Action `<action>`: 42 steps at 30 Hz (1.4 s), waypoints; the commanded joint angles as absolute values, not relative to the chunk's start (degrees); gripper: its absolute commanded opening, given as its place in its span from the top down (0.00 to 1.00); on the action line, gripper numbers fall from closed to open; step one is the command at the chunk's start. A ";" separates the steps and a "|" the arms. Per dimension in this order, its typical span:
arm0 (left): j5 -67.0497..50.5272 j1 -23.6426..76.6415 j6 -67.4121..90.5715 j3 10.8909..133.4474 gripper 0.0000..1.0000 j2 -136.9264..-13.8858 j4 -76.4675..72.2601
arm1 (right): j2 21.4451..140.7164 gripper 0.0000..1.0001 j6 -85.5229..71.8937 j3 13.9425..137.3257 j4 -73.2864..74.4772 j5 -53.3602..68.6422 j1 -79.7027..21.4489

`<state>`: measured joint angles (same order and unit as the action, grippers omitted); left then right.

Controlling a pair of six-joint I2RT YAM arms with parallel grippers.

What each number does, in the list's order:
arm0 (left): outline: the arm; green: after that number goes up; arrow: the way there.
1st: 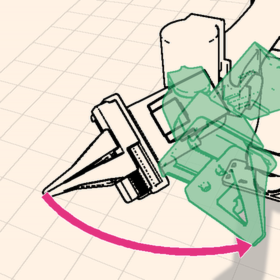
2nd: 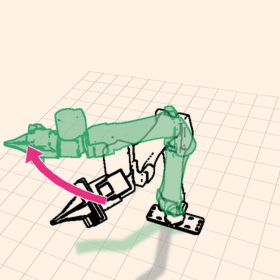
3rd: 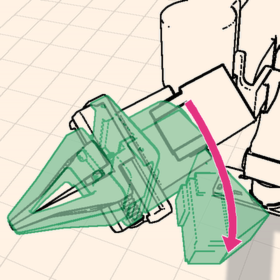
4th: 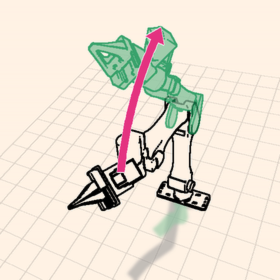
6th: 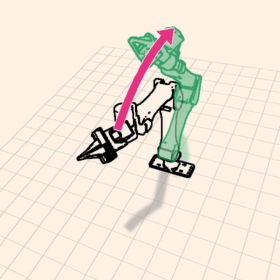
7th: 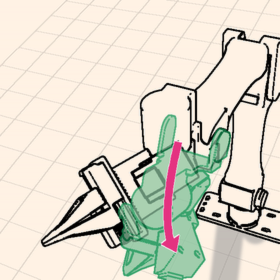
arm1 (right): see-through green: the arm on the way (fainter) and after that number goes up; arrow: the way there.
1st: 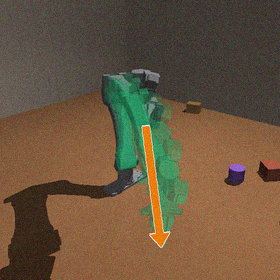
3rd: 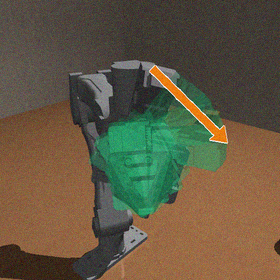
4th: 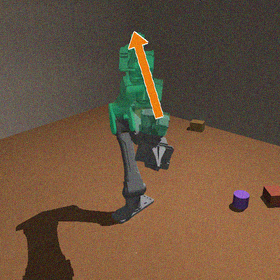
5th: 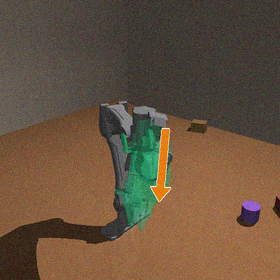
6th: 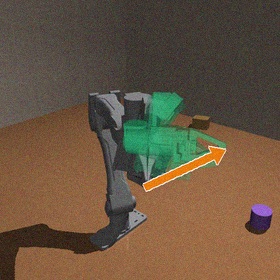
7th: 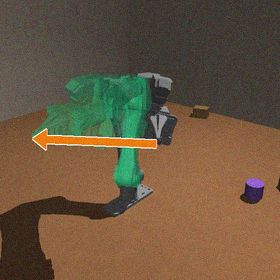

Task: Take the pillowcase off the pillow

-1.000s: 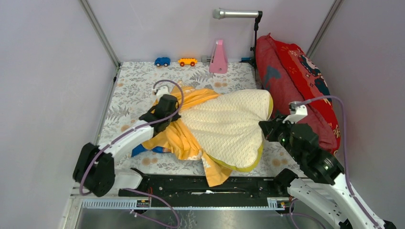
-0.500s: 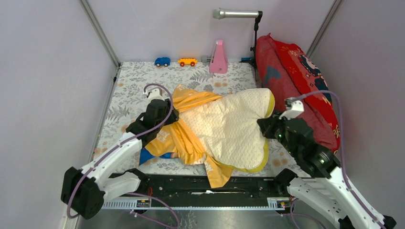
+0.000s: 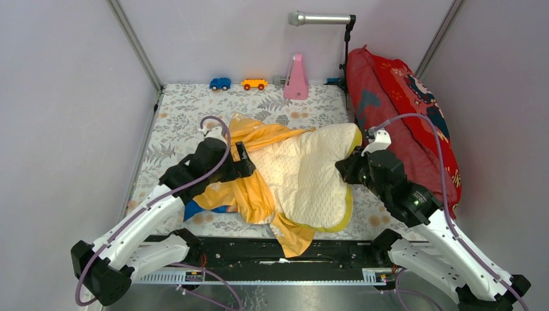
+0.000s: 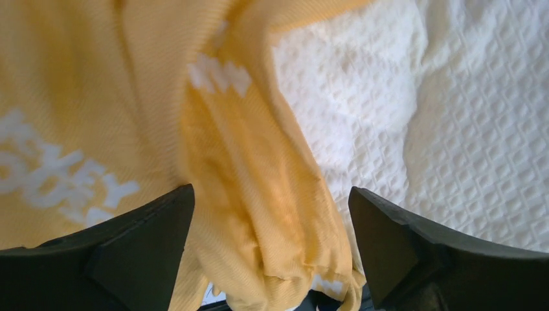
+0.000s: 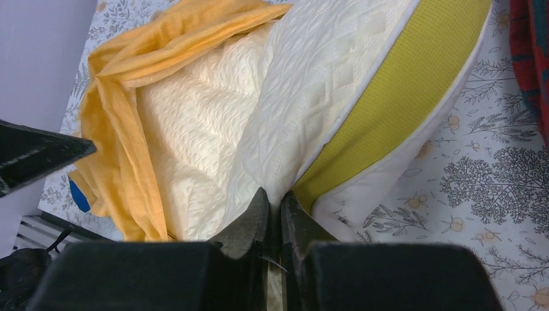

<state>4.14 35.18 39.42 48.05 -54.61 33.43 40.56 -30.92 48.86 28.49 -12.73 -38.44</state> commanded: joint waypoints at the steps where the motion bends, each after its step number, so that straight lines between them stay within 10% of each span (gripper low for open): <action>1: 19.27 34.98 48.28 54.27 0.01 -53.85 46.71 | 39.68 0.97 -31.16 48.09 22.23 -13.02 -38.30; 14: 16.94 33.57 57.23 44.40 0.11 -52.62 39.24 | 37.59 0.97 -30.75 47.34 23.30 -13.69 -38.26; 18: 16.17 32.81 58.56 40.70 0.42 -53.50 35.42 | 36.89 0.97 -30.79 47.03 23.33 -14.08 -38.32; 22: 16.13 27.69 58.17 37.53 0.98 -53.68 30.92 | 36.57 0.98 -31.16 47.91 24.94 -17.45 -38.24; 42: 29.27 4.98 57.30 46.46 1.00 -65.58 19.03 | 22.35 1.00 -25.01 61.12 33.71 -40.80 -38.24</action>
